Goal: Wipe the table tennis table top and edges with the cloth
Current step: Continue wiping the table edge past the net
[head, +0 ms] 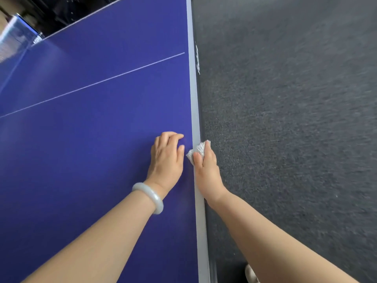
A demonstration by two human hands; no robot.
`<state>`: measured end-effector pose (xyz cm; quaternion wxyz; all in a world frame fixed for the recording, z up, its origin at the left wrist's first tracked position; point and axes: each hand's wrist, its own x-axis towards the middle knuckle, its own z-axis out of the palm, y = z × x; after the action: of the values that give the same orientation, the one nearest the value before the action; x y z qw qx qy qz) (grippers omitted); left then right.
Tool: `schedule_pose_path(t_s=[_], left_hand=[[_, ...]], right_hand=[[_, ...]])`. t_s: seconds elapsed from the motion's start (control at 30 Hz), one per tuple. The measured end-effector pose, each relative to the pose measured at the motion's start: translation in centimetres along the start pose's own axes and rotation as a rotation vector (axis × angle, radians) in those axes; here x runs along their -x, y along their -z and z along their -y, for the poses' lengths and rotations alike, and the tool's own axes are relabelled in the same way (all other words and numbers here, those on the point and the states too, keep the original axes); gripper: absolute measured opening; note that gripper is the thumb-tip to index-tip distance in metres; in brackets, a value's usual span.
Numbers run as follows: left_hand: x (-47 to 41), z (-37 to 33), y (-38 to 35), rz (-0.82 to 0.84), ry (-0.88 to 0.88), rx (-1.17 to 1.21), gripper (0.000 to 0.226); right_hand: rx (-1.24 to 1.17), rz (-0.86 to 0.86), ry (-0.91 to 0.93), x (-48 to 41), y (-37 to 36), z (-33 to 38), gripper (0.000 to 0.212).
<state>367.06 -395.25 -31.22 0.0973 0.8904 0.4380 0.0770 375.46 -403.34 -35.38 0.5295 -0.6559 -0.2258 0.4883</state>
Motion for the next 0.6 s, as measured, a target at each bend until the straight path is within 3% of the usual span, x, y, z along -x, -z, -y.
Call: schedule_pose_path(t_s=[0.33,0.6], left_hand=[[-13.8,-0.3,-1.9,0.115,-0.035,-0.081,0.051],[-26.7,2.3,-2.1,0.063,0.066,-0.104,0.051]], right_hand=[[0.03,0.064,0.113,-6.7,0.8,2.6,0.068],[0.055,0.082,0.159,-16.1,1.2,5.8,0.067]])
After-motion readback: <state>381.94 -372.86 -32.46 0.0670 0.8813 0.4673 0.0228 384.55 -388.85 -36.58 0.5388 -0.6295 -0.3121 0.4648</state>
